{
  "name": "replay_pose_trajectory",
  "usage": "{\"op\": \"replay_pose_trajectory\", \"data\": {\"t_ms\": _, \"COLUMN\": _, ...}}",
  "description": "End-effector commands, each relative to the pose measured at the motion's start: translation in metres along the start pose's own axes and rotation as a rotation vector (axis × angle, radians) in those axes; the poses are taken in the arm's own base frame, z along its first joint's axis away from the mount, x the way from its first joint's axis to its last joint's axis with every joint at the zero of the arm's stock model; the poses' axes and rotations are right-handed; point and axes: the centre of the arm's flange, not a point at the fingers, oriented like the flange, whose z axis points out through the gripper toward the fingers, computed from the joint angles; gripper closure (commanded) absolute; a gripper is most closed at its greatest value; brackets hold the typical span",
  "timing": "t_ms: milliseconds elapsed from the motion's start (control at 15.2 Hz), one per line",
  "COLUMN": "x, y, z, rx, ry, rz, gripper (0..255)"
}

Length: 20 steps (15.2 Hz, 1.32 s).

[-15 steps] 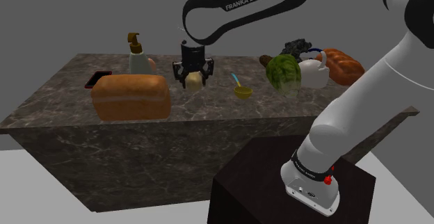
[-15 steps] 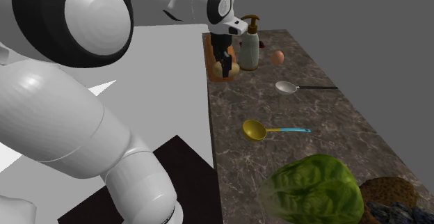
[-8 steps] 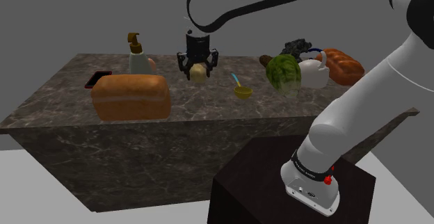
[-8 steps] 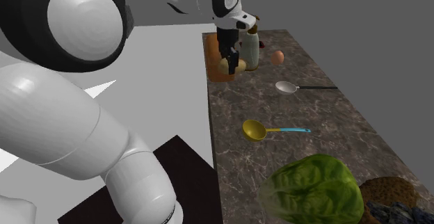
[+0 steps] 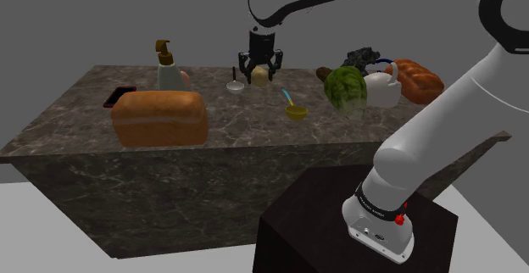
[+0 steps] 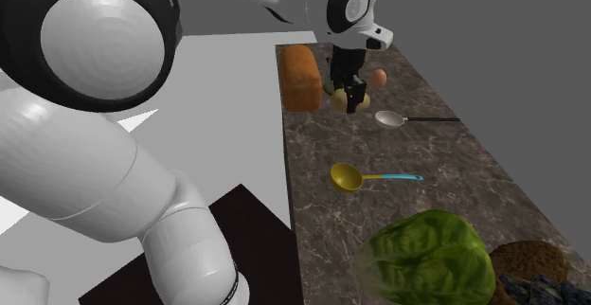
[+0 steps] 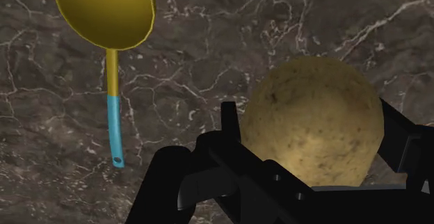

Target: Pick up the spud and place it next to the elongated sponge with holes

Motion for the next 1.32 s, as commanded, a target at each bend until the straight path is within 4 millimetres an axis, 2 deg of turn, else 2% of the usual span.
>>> {"op": "replay_pose_trajectory", "data": {"t_ms": 0, "x": 0.015, "y": 0.023, "z": 0.002, "rx": 0.000, "ry": 0.001, "rz": -0.001, "gripper": 255}}
{"op": "replay_pose_trajectory", "data": {"t_ms": 1254, "x": 0.167, "y": 0.222, "z": 0.014, "rx": 0.000, "ry": 0.001, "rz": -0.001, "gripper": 255}}
